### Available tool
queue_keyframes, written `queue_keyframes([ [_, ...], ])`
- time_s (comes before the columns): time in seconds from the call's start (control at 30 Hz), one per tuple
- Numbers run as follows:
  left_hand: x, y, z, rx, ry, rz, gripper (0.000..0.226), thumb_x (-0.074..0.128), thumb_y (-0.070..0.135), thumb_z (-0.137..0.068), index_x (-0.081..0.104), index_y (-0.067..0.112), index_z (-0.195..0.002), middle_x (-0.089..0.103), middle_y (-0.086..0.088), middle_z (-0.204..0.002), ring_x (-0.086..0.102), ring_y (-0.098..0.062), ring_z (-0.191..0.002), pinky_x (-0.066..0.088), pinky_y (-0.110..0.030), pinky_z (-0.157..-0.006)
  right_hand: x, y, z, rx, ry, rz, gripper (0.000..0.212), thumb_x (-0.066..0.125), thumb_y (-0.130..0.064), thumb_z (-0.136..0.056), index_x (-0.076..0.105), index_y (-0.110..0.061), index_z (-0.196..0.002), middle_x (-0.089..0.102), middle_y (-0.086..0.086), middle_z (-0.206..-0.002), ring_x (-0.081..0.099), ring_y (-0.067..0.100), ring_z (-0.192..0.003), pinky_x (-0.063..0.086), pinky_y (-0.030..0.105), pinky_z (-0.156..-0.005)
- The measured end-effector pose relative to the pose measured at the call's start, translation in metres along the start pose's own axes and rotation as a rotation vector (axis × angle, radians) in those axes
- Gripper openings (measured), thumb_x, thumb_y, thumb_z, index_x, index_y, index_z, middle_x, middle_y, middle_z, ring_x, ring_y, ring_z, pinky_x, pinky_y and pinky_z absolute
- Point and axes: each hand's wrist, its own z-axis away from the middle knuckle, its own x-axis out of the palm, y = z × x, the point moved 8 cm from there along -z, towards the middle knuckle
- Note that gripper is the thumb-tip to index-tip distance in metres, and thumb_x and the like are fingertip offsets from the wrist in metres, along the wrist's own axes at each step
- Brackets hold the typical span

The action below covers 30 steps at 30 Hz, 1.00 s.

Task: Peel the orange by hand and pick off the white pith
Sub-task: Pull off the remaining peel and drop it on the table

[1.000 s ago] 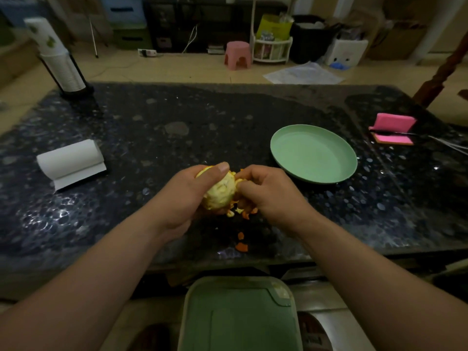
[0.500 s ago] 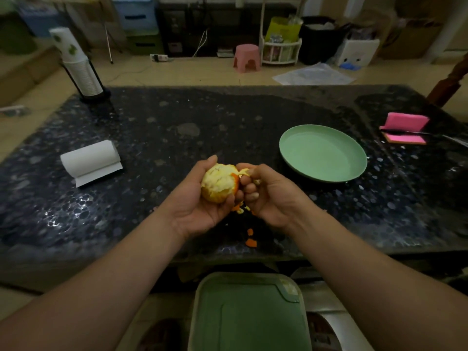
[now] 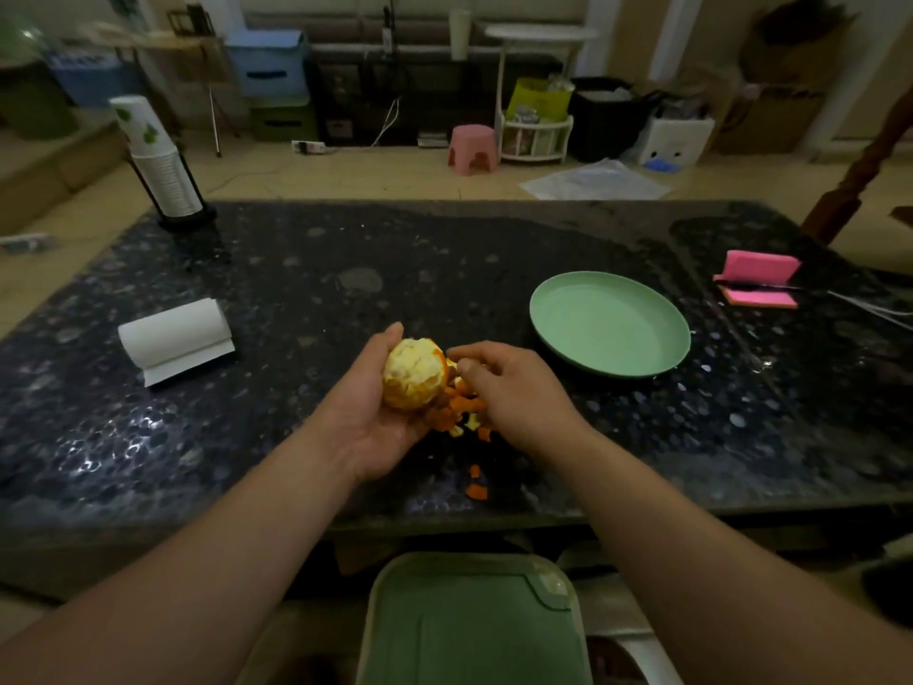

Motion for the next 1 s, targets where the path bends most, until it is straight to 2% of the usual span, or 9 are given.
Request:
queue_keyframes([
  [0.07,0.003,0.002,0.001,0.025,-0.007,-0.008,0.048,0.064,0.055,-0.097,0.074,0.011,-0.115,0.076,-0.014,-0.106,0.072,-0.024,-0.084,0.057,-0.036,-0.077,-0.003,-0.008,0.005,-0.009,-0.013,-0.041,0.021,0.061,-0.042,-0.105,0.079,-0.032,-0.112,0.078,-0.012,-0.098,0.073,0.009,-0.095,0.063,0.049,-0.090],
  [0.17,0.004,0.005,0.000,0.056,-0.013,-0.057,0.049,0.068,0.053,-0.095,0.073,0.011,-0.120,0.076,-0.014,-0.112,0.071,-0.026,-0.094,0.055,-0.042,-0.094,-0.013,-0.014,0.009,-0.034,-0.002,-0.058,0.022,0.068,-0.049,-0.100,0.080,-0.032,-0.106,0.078,-0.014,-0.092,0.074,0.008,-0.089,0.065,0.048,-0.086],
  [0.27,0.006,0.006,0.000,0.069,-0.008,-0.089,0.048,0.066,0.048,-0.098,0.071,0.009,-0.125,0.077,-0.014,-0.109,0.073,-0.025,-0.090,0.059,-0.042,-0.087,-0.016,-0.017,0.009,-0.055,-0.019,-0.025,0.020,0.073,-0.048,-0.097,0.080,-0.032,-0.106,0.078,-0.013,-0.094,0.075,0.008,-0.089,0.065,0.048,-0.085],
  [0.4,0.008,0.008,0.003,0.091,-0.004,-0.127,0.044,0.065,0.046,-0.099,0.071,0.008,-0.120,0.077,-0.013,-0.105,0.073,-0.023,-0.086,0.058,-0.043,-0.091,-0.017,-0.020,0.007,-0.083,-0.030,0.040,0.017,0.073,-0.046,-0.098,0.078,-0.031,-0.106,0.078,-0.010,-0.092,0.075,0.010,-0.086,0.065,0.049,-0.083],
  [0.53,0.008,0.009,0.004,0.103,-0.014,-0.173,0.039,0.065,0.041,-0.099,0.071,0.008,-0.118,0.077,-0.014,-0.104,0.073,-0.022,-0.085,0.060,-0.042,-0.088,-0.019,-0.030,0.010,-0.188,-0.033,0.247,0.015,0.068,-0.040,-0.102,0.077,-0.031,-0.110,0.075,-0.013,-0.092,0.070,0.003,-0.086,0.063,0.037,-0.083],
  [0.67,0.008,0.008,0.003,0.129,-0.022,-0.262,0.051,0.069,0.040,-0.096,0.067,0.003,-0.132,0.072,-0.022,-0.126,0.070,-0.029,-0.105,0.052,-0.053,-0.109,-0.016,-0.036,0.012,-0.255,-0.078,0.429,0.021,0.066,-0.036,-0.101,0.074,-0.026,-0.117,0.074,-0.010,-0.092,0.069,0.004,-0.081,0.061,0.034,-0.077],
  [0.77,0.010,0.008,0.001,0.186,-0.013,-0.335,0.050,0.066,0.036,-0.099,0.064,0.001,-0.134,0.069,-0.025,-0.130,0.069,-0.031,-0.105,0.053,-0.055,-0.105,-0.015,-0.036,0.010,-0.261,-0.054,0.443,0.018,0.069,-0.035,-0.096,0.073,-0.024,-0.110,0.073,-0.008,-0.086,0.068,0.006,-0.076,0.061,0.038,-0.072],
  [0.9,0.012,0.006,-0.003,0.232,0.002,-0.376,0.045,0.059,0.029,-0.104,0.062,-0.007,-0.131,0.069,-0.022,-0.107,0.062,-0.032,-0.099,0.051,-0.051,-0.093,-0.013,-0.032,0.010,-0.267,0.023,0.413,0.011,0.071,-0.030,-0.092,0.072,-0.025,-0.101,0.069,-0.008,-0.080,0.066,0.008,-0.072,0.060,0.041,-0.068],
  [1.0,0.012,0.008,-0.004,0.246,0.000,-0.379,0.037,0.057,0.027,-0.106,0.066,-0.004,-0.123,0.067,-0.018,-0.102,0.060,-0.033,-0.097,0.049,-0.048,-0.088,-0.014,-0.026,0.009,-0.213,0.037,0.281,0.008,0.072,-0.025,-0.090,0.073,-0.025,-0.098,0.070,-0.007,-0.078,0.067,0.010,-0.069,0.062,0.040,-0.064],
])
